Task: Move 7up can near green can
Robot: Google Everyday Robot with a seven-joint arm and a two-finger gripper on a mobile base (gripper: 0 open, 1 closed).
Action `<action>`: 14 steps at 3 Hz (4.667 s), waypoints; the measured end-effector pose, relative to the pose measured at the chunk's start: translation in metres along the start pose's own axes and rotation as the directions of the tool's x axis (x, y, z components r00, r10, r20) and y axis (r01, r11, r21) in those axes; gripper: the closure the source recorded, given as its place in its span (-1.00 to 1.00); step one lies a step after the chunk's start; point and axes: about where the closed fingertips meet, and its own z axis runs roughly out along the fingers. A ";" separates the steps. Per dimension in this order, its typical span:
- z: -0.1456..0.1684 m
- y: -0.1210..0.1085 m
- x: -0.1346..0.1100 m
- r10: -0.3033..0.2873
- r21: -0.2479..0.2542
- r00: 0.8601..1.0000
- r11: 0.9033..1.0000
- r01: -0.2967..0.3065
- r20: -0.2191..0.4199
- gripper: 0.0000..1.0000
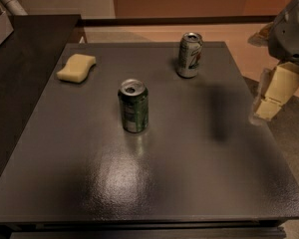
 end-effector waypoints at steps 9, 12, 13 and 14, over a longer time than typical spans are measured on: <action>0.141 -0.181 -0.074 0.358 -0.041 0.846 0.927 -0.373 0.395 -1.00; 0.133 -0.189 -0.080 0.322 -0.039 0.847 0.940 -0.338 0.423 0.27; 0.112 -0.164 -0.085 0.270 -0.075 0.851 0.961 -0.265 0.449 0.77; 0.092 -0.126 -0.093 0.220 -0.136 0.853 0.975 -0.176 0.474 1.00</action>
Offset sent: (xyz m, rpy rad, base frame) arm 0.0933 0.0183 -0.0301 0.2220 -0.0397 -0.0946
